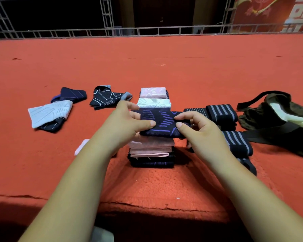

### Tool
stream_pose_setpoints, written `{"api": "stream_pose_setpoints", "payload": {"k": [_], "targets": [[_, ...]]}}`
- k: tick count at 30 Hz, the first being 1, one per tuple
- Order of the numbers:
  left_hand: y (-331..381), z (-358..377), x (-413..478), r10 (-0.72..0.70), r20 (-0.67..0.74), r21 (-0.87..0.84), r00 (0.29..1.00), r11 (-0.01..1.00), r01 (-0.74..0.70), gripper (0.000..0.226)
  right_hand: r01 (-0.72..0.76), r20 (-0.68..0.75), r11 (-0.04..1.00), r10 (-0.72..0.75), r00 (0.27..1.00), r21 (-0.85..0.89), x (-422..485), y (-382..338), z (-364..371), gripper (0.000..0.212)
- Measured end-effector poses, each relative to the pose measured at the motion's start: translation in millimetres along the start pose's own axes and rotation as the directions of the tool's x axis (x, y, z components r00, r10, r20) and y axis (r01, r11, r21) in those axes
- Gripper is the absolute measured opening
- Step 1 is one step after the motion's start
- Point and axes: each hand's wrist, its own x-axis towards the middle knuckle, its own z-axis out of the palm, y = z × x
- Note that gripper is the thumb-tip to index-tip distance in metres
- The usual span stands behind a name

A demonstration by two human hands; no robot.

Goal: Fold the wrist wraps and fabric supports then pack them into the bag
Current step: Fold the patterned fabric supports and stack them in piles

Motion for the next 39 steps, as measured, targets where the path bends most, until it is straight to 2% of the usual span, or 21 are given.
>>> {"api": "stream_pose_setpoints", "payload": {"k": [4,7,9,12,17,20,23,26,29,35,39], "targets": [[5.3,-20.6,-2.0,0.077,-0.119,-0.056,0.990,0.995,-0.084,0.045,0.034,0.047,0.999,-0.033,0.998,-0.024,1.4,-22.9,11.9,0.026],[4.5,-48.4,-4.8,0.153,-0.183,0.006,0.971,0.988,-0.154,0.026,0.057,0.076,0.997,-0.054,0.996,-0.050,9.8,-49.8,34.6,0.026],[0.4,-70.2,-7.1,0.160,-0.238,0.053,0.958,0.987,-0.151,0.024,0.069,0.120,0.992,-0.056,0.991,-0.105,17.3,-66.1,58.0,0.027],[-14.9,-105.4,-8.7,0.122,-0.343,0.091,0.931,0.991,-0.097,0.025,0.130,0.229,0.956,-0.069,0.971,-0.264,26.8,-81.1,103.4,0.030],[-57.4,-149.9,-11.0,-0.040,-0.426,0.128,0.904,0.986,0.104,0.019,0.193,0.384,0.859,0.004,0.923,-0.474,24.5,-91.9,169.8,0.034],[-81.3,-157.9,-12.7,-0.076,-0.425,0.302,0.902,0.928,0.221,0.016,0.180,0.423,0.780,0.118,0.898,-0.599,16.3,-98.3,196.8,0.035],[-94.8,-158.9,-10.4,-0.120,-0.393,0.345,0.912,0.900,0.267,0.015,0.153,0.447,0.695,0.263,0.855,-0.702,12.1,-92.9,211.3,0.033],[-96.7,-159.7,-6.0,-0.150,-0.349,0.395,0.925,0.872,0.290,0.015,0.142,0.436,0.677,0.286,0.853,-0.722,9.1,-84.1,215.0,0.029],[-94.6,-157.8,-4.3,-0.227,-0.282,0.455,0.932,0.824,0.338,0.016,0.194,0.431,0.605,0.275,0.859,-0.772,4.2,-76.6,221.4,0.028],[-93.8,-160.0,-1.4,-0.278,-0.241,0.437,0.930,0.824,0.360,0.018,0.231,0.404,0.502,0.269,0.874,-0.834,4.7,-71.3,227.0,0.037],[-101.1,-171.1,-2.3,-0.267,-0.201,0.270,0.942,0.910,0.315,0.016,0.217,0.384,0.487,0.275,0.882,-0.846,23.9,-79.6,235.3,0.037]]}}
